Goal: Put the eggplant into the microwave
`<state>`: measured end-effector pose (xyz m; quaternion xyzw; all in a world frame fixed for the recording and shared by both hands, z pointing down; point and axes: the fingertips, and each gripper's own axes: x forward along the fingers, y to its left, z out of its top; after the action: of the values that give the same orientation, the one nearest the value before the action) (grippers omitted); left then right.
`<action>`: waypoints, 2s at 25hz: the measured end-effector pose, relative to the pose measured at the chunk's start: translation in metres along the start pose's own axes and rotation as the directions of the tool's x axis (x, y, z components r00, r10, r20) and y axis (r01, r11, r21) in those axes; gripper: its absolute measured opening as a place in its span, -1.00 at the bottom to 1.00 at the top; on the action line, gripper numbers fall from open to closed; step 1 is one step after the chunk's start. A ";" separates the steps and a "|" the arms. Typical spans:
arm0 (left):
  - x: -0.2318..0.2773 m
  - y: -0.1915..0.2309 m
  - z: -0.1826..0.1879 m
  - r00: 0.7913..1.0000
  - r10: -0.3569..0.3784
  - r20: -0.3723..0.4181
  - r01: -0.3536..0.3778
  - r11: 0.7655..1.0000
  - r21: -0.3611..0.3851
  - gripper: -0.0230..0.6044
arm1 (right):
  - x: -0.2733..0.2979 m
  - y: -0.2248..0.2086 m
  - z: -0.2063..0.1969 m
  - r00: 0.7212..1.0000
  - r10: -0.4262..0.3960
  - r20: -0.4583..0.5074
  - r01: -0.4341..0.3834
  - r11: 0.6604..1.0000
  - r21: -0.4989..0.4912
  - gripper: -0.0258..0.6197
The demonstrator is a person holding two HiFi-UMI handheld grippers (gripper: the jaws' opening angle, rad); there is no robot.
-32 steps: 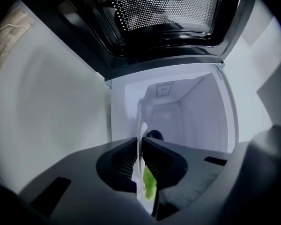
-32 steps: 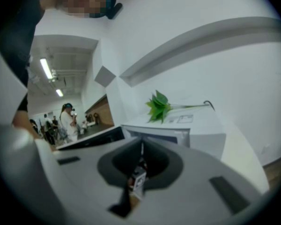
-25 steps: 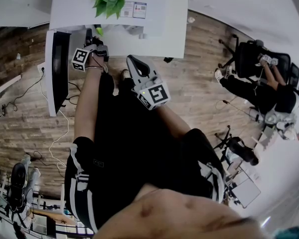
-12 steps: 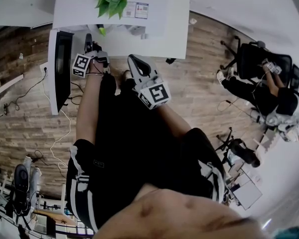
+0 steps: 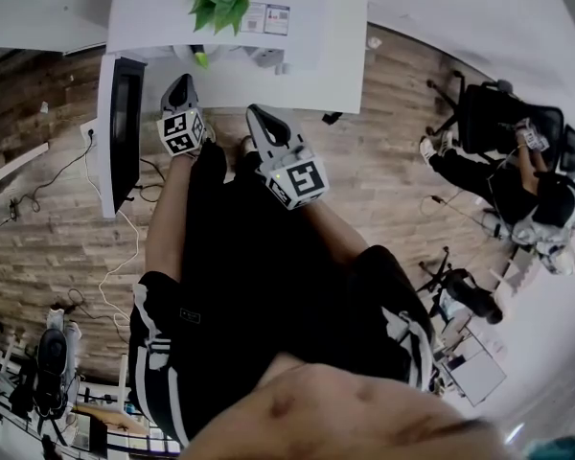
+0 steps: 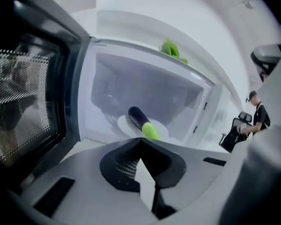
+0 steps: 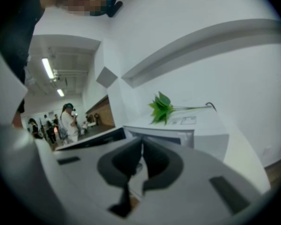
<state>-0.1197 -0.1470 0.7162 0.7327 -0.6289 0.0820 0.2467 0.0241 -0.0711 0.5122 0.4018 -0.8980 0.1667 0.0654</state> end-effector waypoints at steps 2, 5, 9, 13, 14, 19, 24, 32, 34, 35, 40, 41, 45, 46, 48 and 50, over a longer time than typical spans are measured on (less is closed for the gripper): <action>0.005 -0.005 -0.006 1.000 -0.007 -0.027 0.008 0.998 0.057 -0.83 | -0.001 0.000 -0.001 1.000 -0.002 -0.002 0.002 1.000 -0.002 -0.82; 0.012 -0.009 -0.010 0.999 -0.014 -0.046 0.017 0.996 0.083 -0.83 | -0.001 0.000 -0.002 1.000 -0.010 -0.010 0.010 1.000 0.006 -0.82; 0.016 -0.011 -0.011 0.998 -0.008 -0.059 0.017 0.989 0.146 -0.83 | -0.003 -0.001 -0.002 1.000 -0.020 -0.011 0.020 1.000 0.009 -0.82; 0.023 -0.011 -0.015 0.996 -0.014 -0.083 0.027 0.988 0.155 -0.83 | -0.004 -0.001 -0.001 1.000 -0.029 -0.011 0.029 1.000 0.011 -0.82; 0.026 -0.011 -0.017 0.996 -0.015 -0.092 0.029 0.988 0.154 -0.83 | -0.004 -0.001 -0.001 0.999 -0.030 -0.012 0.031 0.999 0.011 -0.82; 0.035 -0.010 -0.018 0.994 -0.020 -0.111 0.036 0.989 0.146 -0.83 | -0.007 -0.002 -0.001 0.999 -0.045 -0.014 0.045 0.999 0.012 -0.82; 0.042 -0.009 -0.019 0.993 -0.021 -0.119 0.038 0.989 0.143 -0.83 | -0.011 -0.006 -0.001 0.998 -0.068 -0.013 0.068 0.997 0.019 -0.82; 0.050 -0.012 -0.006 0.993 -0.021 -0.113 0.035 0.991 0.127 -0.83 | -0.015 -0.012 0.001 0.996 -0.089 -0.016 0.089 0.996 0.030 -0.82; 0.053 -0.012 -0.004 0.993 -0.021 -0.112 0.035 0.991 0.127 -0.83 | -0.015 -0.013 0.001 0.996 -0.091 -0.015 0.092 0.995 0.031 -0.82; 0.054 -0.012 -0.004 0.993 -0.020 -0.113 0.035 0.992 0.125 -0.83 | -0.016 -0.013 0.001 0.996 -0.092 -0.014 0.093 0.995 0.031 -0.82; 0.060 -0.011 -0.001 0.994 -0.020 -0.107 0.032 0.993 0.116 -0.83 | -0.018 -0.012 -0.001 0.995 -0.094 -0.019 0.095 0.995 0.034 -0.82; 0.061 -0.011 -0.001 0.994 -0.020 -0.108 0.032 0.993 0.115 -0.83 | -0.018 -0.013 -0.001 0.995 -0.095 -0.018 0.096 0.995 0.034 -0.82; 0.064 -0.012 0.001 0.993 -0.018 -0.114 0.031 0.994 0.108 -0.83 | -0.019 -0.015 -0.001 0.995 -0.101 -0.018 0.101 0.994 0.034 -0.82; 0.064 -0.012 0.001 0.993 -0.017 -0.118 0.030 0.994 0.105 -0.83 | -0.020 -0.015 -0.001 0.995 -0.102 -0.017 0.102 0.994 0.035 -0.82; 0.064 -0.012 0.001 0.993 -0.016 -0.120 0.028 0.995 0.101 -0.83 | -0.020 -0.016 -0.001 0.994 -0.103 -0.017 0.104 0.994 0.036 -0.82; 0.064 -0.011 0.001 0.993 -0.013 -0.119 0.025 0.995 0.099 -0.83 | -0.020 -0.016 -0.002 0.995 -0.103 -0.017 0.104 0.994 0.037 -0.82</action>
<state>-0.0966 -0.2026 0.7398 0.7440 -0.6012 0.1546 0.2471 0.0496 -0.0661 0.5126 0.4478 -0.8722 0.1829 0.0731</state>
